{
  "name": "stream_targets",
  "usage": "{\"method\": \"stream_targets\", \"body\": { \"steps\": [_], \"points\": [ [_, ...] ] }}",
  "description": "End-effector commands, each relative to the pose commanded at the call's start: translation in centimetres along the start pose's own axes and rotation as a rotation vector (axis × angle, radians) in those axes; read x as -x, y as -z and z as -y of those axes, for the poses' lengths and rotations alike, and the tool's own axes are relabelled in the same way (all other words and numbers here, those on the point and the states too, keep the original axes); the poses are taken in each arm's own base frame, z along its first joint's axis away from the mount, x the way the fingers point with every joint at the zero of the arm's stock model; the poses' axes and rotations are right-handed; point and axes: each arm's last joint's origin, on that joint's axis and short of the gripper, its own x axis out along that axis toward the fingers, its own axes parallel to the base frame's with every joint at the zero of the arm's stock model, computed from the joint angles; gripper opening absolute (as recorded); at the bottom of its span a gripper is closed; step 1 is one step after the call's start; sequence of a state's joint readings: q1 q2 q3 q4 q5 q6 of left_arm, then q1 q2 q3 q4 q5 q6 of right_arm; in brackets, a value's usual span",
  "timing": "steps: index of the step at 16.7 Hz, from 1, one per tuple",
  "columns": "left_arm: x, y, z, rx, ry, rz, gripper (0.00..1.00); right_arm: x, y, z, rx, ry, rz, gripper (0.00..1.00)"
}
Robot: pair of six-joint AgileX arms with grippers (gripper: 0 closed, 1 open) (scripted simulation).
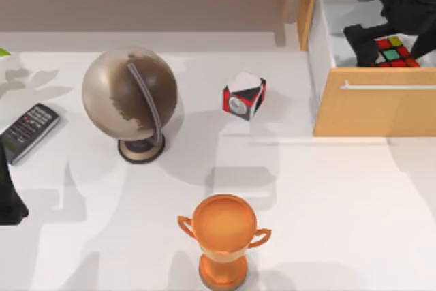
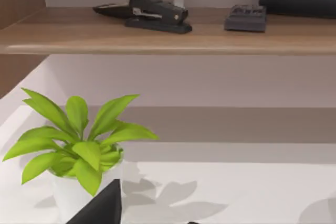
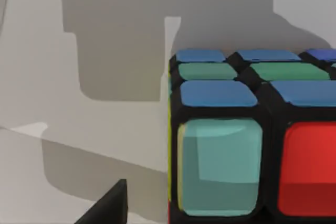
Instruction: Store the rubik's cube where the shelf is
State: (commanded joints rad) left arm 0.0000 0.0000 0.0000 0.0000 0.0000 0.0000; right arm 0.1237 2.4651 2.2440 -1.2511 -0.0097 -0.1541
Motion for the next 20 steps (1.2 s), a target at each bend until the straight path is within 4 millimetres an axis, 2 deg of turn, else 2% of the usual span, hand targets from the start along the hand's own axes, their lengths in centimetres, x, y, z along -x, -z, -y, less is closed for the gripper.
{"method": "stream_targets", "body": {
  "steps": [11,20],
  "points": [
    [0.00,0.00,0.00,0.000,0.000,0.000,1.00,0.00,0.00,0.00,0.000,0.000,0.000,0.02],
    [0.00,0.00,0.00,0.000,0.000,0.000,1.00,0.06,0.01,0.02,-0.002,0.000,0.001,0.00]
  ]
}}
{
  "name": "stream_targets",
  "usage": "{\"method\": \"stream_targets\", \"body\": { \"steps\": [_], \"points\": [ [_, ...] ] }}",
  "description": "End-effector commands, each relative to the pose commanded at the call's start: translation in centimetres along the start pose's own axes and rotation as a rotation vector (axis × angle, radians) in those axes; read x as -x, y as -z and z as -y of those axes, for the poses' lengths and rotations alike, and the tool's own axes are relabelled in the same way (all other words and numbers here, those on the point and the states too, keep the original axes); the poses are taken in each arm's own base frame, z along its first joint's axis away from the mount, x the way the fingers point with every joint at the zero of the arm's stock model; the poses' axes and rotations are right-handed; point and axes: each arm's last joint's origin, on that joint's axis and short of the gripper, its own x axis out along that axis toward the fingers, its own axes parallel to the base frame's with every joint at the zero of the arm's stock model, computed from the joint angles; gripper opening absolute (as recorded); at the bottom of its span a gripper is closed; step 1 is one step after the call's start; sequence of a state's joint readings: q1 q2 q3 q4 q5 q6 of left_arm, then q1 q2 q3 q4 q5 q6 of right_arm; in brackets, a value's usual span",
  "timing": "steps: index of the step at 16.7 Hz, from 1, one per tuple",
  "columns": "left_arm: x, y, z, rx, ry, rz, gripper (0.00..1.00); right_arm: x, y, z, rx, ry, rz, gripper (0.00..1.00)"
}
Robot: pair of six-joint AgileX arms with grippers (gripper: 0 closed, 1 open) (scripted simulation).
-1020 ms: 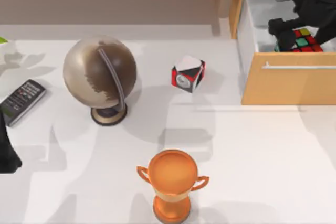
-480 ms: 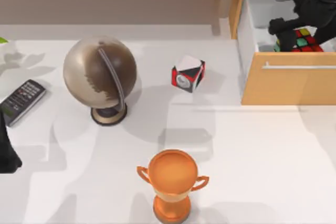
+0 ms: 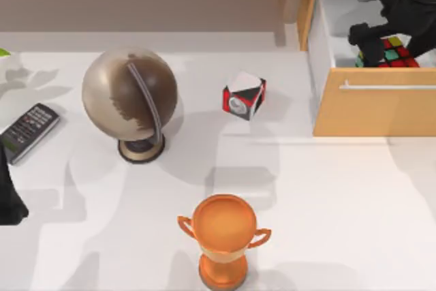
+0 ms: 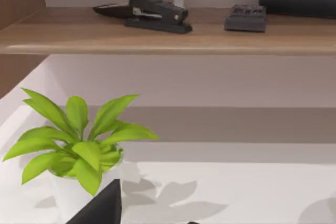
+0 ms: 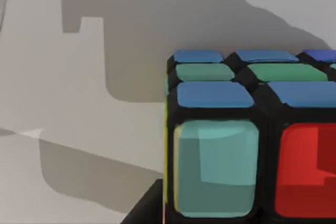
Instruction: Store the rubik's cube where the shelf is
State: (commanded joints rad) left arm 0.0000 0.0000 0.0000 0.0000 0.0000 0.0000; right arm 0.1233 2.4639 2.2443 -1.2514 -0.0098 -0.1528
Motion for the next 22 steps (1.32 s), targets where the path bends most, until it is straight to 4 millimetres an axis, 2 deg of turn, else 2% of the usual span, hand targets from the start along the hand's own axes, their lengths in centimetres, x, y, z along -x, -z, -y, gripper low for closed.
{"method": "stream_targets", "body": {
  "steps": [2,3,8,10,11,14,15,19,20,22],
  "points": [
    [0.0,0.0,0.0,0.000,0.000,0.000,1.00,0.7,0.0,-0.4,0.010,0.005,0.002,0.00],
    [0.0,0.0,0.0,0.000,0.000,0.000,1.00,1.8,0.1,-0.8,0.018,0.012,0.010,0.00],
    [0.0,0.0,0.0,0.000,0.000,0.000,1.00,11.5,1.6,-1.5,-0.007,0.045,0.126,0.00],
    [0.0,0.0,0.0,0.000,0.000,0.000,1.00,14.0,2.4,-1.3,-0.023,0.056,0.170,0.00],
    [0.0,0.0,0.0,0.000,0.000,0.000,1.00,14.6,2.7,-1.1,-0.035,0.062,0.174,0.00],
    [0.0,0.0,0.0,0.000,0.000,0.000,1.00,14.0,2.5,-0.7,-0.038,0.065,0.149,0.00],
    [0.0,0.0,0.0,0.000,0.000,0.000,1.00,12.7,2.0,-0.5,-0.040,0.057,0.132,0.00],
    [0.0,0.0,0.0,0.000,0.000,0.000,1.00,5.1,0.1,0.3,-0.029,0.011,0.024,0.00],
    [0.0,0.0,0.0,0.000,0.000,0.000,1.00,3.8,-0.2,0.1,-0.015,0.004,0.008,0.00],
    [0.0,0.0,0.0,0.000,0.000,0.000,1.00,3.0,-0.3,0.0,0.000,0.000,0.000,0.00]
  ]
}}
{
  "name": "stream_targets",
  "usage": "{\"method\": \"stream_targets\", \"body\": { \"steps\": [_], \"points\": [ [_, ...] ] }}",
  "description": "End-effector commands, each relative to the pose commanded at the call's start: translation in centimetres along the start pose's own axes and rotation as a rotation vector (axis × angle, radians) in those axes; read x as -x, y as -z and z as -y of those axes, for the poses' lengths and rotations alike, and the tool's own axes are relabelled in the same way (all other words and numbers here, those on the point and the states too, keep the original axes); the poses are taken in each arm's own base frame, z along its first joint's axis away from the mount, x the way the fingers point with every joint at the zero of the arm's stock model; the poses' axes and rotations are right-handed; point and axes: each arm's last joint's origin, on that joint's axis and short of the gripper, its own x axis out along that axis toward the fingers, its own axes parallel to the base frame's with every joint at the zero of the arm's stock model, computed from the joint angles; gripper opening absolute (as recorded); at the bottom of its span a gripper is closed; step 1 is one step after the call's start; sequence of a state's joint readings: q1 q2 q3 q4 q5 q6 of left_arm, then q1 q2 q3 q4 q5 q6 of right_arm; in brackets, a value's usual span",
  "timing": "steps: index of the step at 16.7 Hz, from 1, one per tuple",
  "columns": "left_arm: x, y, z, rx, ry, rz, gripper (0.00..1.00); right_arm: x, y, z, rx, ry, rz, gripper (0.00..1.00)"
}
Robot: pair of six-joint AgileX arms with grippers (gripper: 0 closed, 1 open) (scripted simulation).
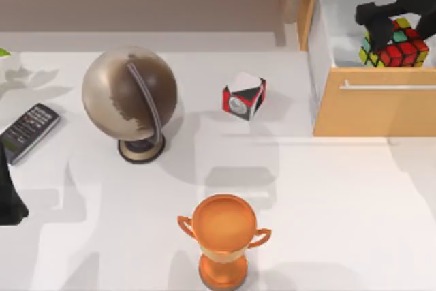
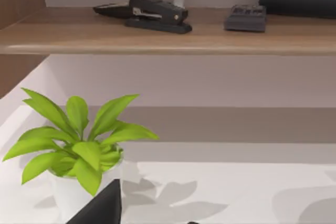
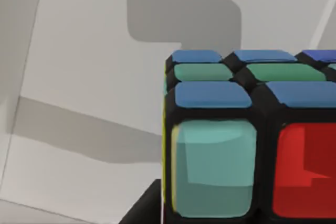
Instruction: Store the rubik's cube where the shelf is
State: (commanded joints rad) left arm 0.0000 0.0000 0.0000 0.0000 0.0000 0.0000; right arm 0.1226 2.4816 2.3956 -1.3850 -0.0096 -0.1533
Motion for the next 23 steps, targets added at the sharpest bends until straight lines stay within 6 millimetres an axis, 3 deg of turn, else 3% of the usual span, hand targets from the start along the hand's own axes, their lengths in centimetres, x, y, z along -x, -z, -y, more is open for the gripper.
{"method": "stream_targets", "body": {
  "steps": [6,9,12,15,20,23],
  "points": [
    [0.0,0.0,0.0,0.000,0.000,0.000,1.00,1.6,0.3,-0.2,-0.011,0.002,0.034,0.00],
    [0.0,0.0,0.0,0.000,0.000,0.000,1.00,6.1,0.7,-2.9,0.002,-0.025,0.175,0.00],
    [0.0,0.0,0.0,0.000,0.000,0.000,1.00,11.7,1.8,-9.1,0.076,-0.119,0.381,0.00],
    [0.0,0.0,0.0,0.000,0.000,0.000,1.00,15.7,3.0,-15.7,0.173,-0.262,0.605,0.00],
    [0.0,0.0,0.0,0.000,0.000,0.000,1.00,20.4,5.3,-25.3,0.326,-0.552,0.967,0.00],
    [0.0,0.0,0.0,0.000,0.000,0.000,1.00,21.9,6.7,-29.7,0.383,-0.696,1.166,0.00]
  ]
}}
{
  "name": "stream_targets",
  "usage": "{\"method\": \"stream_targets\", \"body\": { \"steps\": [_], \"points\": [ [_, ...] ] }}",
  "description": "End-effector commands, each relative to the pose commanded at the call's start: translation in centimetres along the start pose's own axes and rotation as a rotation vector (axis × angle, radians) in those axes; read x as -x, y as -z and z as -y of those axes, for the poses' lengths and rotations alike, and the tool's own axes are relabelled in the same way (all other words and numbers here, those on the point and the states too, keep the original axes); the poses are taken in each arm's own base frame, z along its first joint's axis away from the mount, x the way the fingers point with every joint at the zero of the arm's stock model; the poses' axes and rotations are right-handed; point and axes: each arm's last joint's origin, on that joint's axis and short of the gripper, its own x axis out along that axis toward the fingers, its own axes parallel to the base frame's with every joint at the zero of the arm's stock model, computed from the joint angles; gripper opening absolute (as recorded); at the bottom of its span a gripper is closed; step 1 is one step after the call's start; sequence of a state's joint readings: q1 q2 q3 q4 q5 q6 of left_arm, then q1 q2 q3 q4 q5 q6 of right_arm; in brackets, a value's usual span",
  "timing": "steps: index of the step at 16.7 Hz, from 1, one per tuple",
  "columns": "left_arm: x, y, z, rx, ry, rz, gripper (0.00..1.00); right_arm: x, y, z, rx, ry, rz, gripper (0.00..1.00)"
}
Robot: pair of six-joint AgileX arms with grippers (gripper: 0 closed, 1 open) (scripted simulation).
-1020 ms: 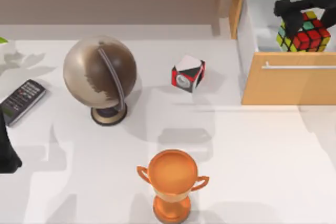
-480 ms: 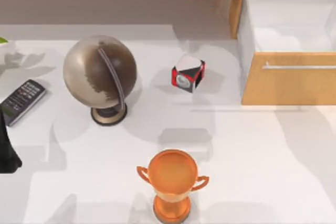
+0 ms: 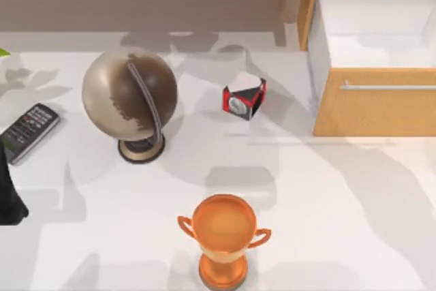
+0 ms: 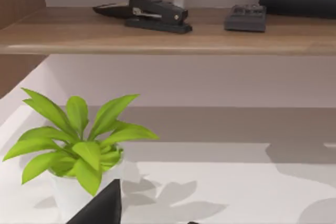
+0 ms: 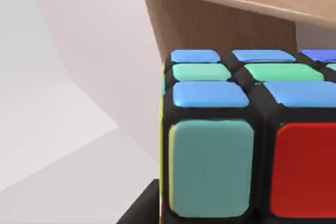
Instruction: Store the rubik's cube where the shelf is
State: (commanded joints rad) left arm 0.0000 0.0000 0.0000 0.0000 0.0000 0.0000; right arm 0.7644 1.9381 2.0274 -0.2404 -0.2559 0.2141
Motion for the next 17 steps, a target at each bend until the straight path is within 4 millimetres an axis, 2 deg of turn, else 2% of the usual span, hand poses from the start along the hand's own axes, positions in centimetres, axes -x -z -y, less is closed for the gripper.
{"method": "stream_targets", "body": {
  "steps": [4,6,8,11,17],
  "points": [
    [0.0,0.0,0.0,0.000,0.000,0.000,1.00,-2.4,1.5,-3.6,0.031,-0.064,0.232,0.00],
    [0.0,0.0,0.0,0.000,0.000,0.000,1.00,-3.7,3.3,-4.4,0.036,-0.042,0.322,0.00],
    [0.0,0.0,0.0,0.000,0.000,0.000,1.00,-4.9,5.3,-4.1,0.043,0.028,0.396,0.00],
    [0.0,0.0,0.0,0.000,0.000,0.000,1.00,-6.3,8.6,-2.3,0.062,0.198,0.476,0.00],
    [0.0,0.0,0.0,0.000,0.000,0.000,1.00,-7.2,16.6,4.6,0.128,0.682,0.469,0.00]
  ]
}}
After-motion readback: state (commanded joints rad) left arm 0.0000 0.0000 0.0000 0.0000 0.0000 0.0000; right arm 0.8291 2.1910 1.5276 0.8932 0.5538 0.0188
